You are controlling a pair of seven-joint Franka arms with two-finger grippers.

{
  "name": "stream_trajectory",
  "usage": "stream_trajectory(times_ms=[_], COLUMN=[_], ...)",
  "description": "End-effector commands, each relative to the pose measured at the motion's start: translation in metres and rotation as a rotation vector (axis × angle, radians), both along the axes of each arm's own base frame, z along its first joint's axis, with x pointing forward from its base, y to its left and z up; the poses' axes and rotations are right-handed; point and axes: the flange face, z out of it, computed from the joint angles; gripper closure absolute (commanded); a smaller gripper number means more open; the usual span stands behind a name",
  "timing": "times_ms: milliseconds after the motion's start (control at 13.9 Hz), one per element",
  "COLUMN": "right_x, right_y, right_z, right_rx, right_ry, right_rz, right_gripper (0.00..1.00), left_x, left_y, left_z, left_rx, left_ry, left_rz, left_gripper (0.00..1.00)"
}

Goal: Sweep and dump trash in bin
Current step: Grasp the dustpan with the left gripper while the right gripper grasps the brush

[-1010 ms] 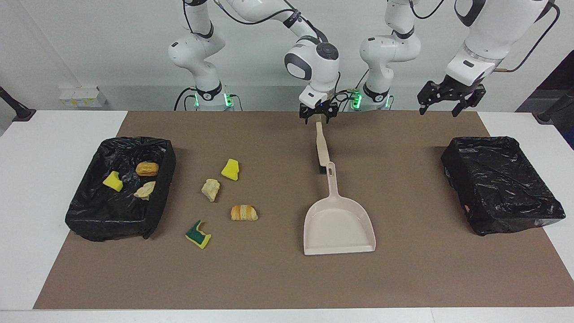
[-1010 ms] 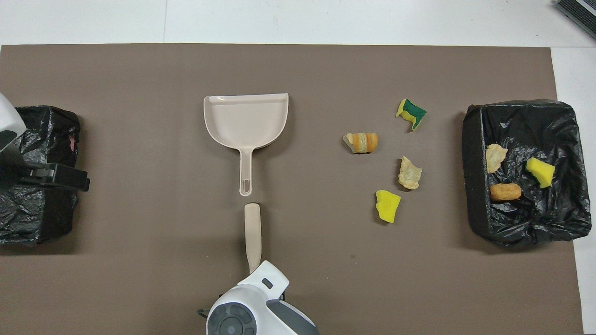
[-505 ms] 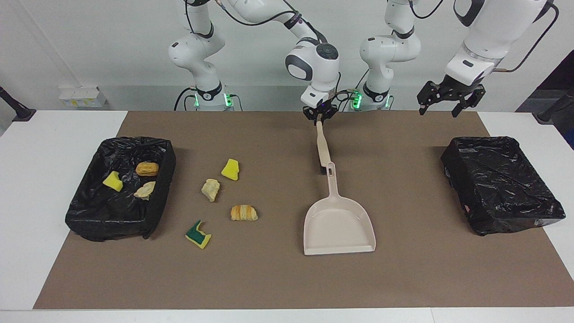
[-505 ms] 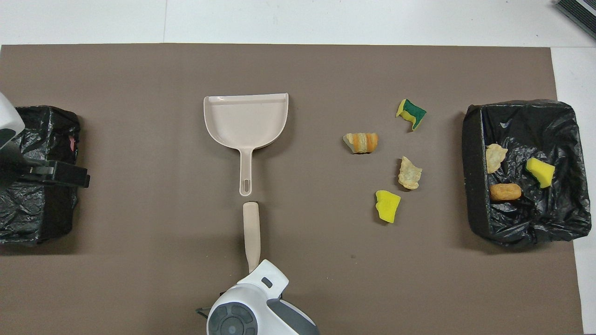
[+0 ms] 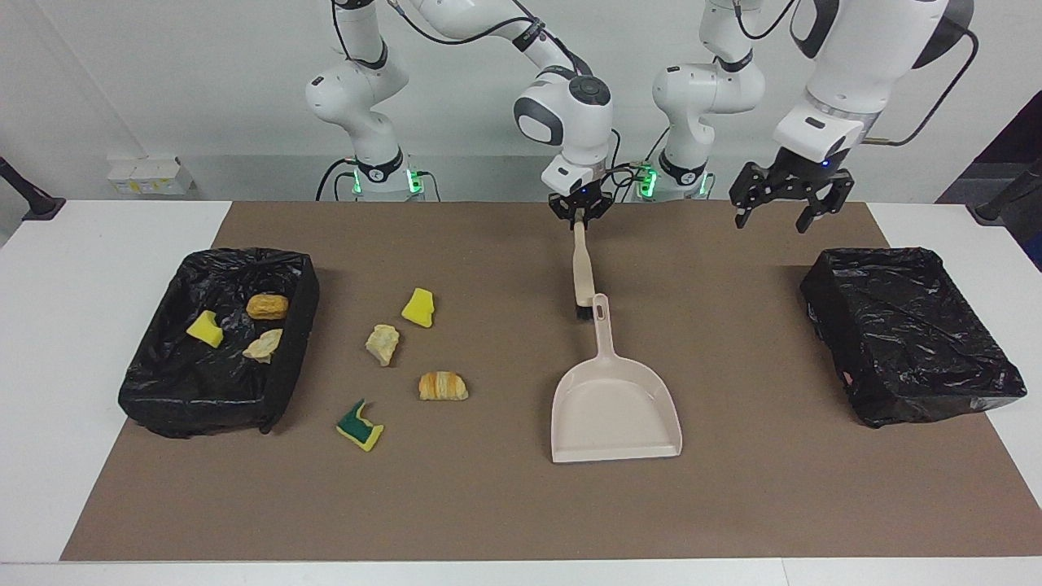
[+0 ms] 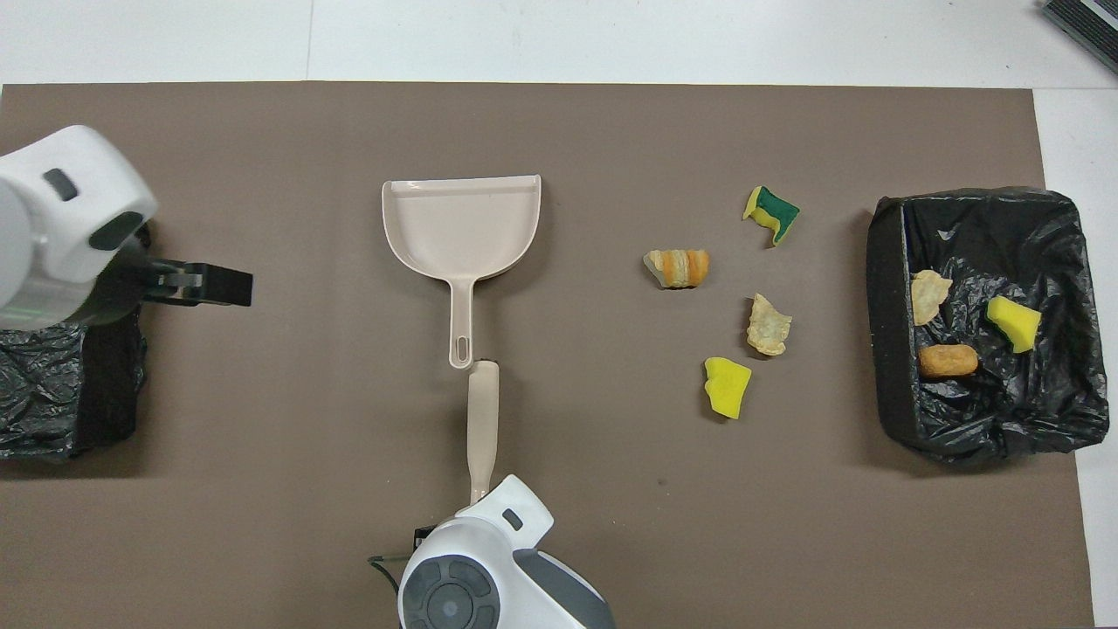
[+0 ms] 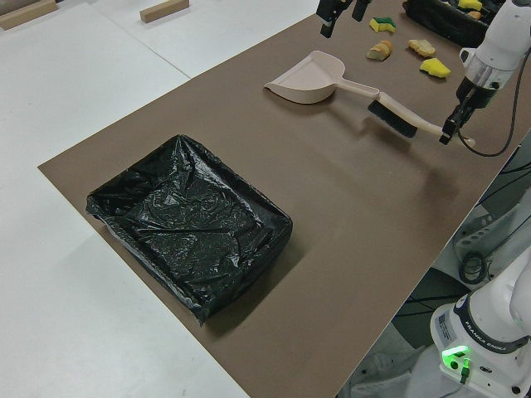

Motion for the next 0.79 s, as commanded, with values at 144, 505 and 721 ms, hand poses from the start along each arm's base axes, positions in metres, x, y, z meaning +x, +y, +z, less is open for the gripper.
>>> stream_trajectory(times_ms=[144, 505, 721], right_x=[0.004, 0.013, 0.029], right_y=[-0.085, -0.186, -0.231], right_z=[0.036, 0.044, 0.051], right_rx=[-0.064, -0.147, -0.200], right_ry=[-0.006, 0.022, 0.073], right_rz=[-0.126, -0.300, -0.426], right_gripper=[1.00, 1.00, 1.00], left_x=[0.033, 0.048, 0.050], left_y=[-0.061, -0.126, -0.167], left_z=[-0.052, -0.111, -0.161], left_rx=[-0.021, -0.030, -0.039], left_ry=[-0.003, 0.023, 0.026], left_rz=[0.010, 0.045, 0.092], left_gripper=[0.00, 0.00, 0.00])
